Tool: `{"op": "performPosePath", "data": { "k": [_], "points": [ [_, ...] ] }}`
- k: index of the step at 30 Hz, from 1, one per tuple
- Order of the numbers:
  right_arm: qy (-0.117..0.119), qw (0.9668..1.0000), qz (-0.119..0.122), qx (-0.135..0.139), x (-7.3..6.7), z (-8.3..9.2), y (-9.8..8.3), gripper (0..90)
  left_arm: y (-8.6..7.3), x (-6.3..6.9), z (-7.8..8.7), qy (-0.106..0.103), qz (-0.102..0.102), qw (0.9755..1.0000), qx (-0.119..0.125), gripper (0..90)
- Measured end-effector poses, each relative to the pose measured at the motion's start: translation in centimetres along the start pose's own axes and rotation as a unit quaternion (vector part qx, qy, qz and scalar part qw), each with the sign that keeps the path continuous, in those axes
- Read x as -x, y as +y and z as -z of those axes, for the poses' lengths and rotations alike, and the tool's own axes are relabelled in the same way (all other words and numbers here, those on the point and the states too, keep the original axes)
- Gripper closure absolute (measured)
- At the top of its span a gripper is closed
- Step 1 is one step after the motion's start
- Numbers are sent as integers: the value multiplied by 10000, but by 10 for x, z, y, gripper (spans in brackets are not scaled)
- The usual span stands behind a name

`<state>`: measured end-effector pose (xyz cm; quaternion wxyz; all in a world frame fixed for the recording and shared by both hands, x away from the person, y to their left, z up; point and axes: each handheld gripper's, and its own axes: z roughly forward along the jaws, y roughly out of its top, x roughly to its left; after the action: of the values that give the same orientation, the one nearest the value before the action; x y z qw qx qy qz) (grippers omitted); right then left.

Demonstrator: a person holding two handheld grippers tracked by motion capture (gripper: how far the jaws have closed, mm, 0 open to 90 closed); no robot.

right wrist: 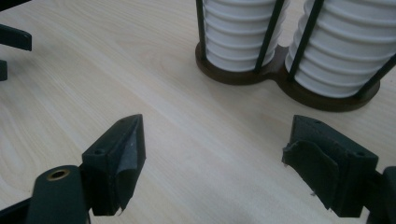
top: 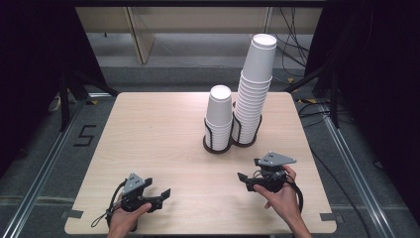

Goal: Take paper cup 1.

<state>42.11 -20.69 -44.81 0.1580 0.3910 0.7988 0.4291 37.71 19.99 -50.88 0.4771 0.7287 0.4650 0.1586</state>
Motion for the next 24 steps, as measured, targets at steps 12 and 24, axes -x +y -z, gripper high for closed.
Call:
{"op": "performPosePath", "data": {
  "k": [12,24],
  "points": [
    [138,9994,212,230,-4,-4,27,204,0,0,1,5,14,10000,2,146],
    [126,9986,352,373,-15,-10,55,198,0,-1,0,3,36,10000,-3,147]
  ]
}}
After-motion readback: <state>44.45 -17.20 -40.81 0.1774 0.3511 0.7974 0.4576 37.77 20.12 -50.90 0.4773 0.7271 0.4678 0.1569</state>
